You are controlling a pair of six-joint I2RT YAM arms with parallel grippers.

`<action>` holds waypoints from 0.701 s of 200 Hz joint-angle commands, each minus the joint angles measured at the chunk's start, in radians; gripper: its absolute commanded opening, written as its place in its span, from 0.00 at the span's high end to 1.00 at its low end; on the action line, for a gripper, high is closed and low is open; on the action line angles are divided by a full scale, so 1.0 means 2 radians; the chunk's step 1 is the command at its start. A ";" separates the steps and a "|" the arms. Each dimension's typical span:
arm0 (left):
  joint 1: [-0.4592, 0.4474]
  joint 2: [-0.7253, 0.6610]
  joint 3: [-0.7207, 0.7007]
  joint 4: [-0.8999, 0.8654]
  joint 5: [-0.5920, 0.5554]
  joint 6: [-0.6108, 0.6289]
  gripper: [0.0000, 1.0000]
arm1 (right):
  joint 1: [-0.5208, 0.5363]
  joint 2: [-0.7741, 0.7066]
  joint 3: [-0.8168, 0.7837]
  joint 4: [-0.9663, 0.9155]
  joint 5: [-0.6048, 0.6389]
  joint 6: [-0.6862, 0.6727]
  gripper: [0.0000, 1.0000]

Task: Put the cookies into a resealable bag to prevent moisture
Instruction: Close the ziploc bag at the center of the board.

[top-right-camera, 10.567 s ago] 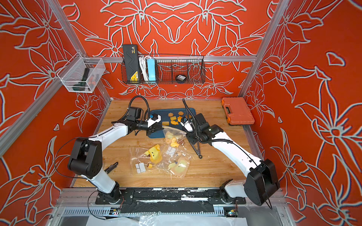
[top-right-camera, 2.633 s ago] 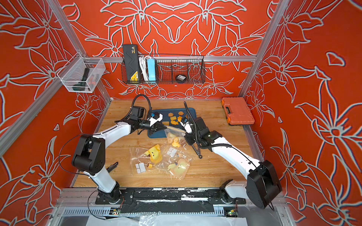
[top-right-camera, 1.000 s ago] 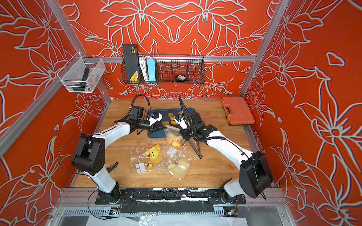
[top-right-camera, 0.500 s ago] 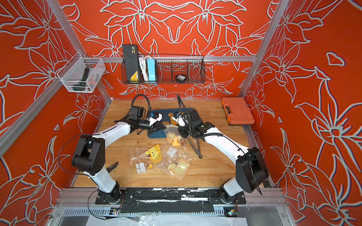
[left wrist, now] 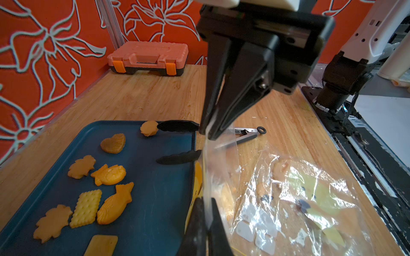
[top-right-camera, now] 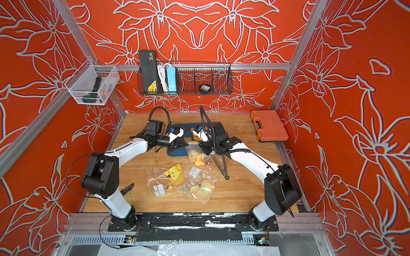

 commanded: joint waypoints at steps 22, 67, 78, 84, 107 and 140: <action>0.002 -0.013 0.013 -0.005 0.014 0.012 1.00 | 0.005 0.015 0.013 0.034 -0.019 0.001 0.66; 0.002 -0.013 0.013 -0.006 0.014 0.012 1.00 | 0.009 0.028 0.022 0.046 -0.038 0.002 0.56; 0.002 -0.013 0.013 -0.006 0.014 0.012 1.00 | 0.009 0.029 0.024 0.048 -0.041 0.004 0.92; 0.002 -0.013 0.013 -0.006 0.014 0.012 1.00 | 0.009 0.032 0.029 0.042 -0.046 0.002 1.00; 0.002 -0.013 0.014 -0.006 0.014 0.012 1.00 | 0.011 0.038 0.032 0.042 -0.058 0.000 0.70; 0.002 -0.014 0.014 -0.007 0.014 0.012 1.00 | 0.013 0.045 0.040 0.042 -0.070 -0.005 1.00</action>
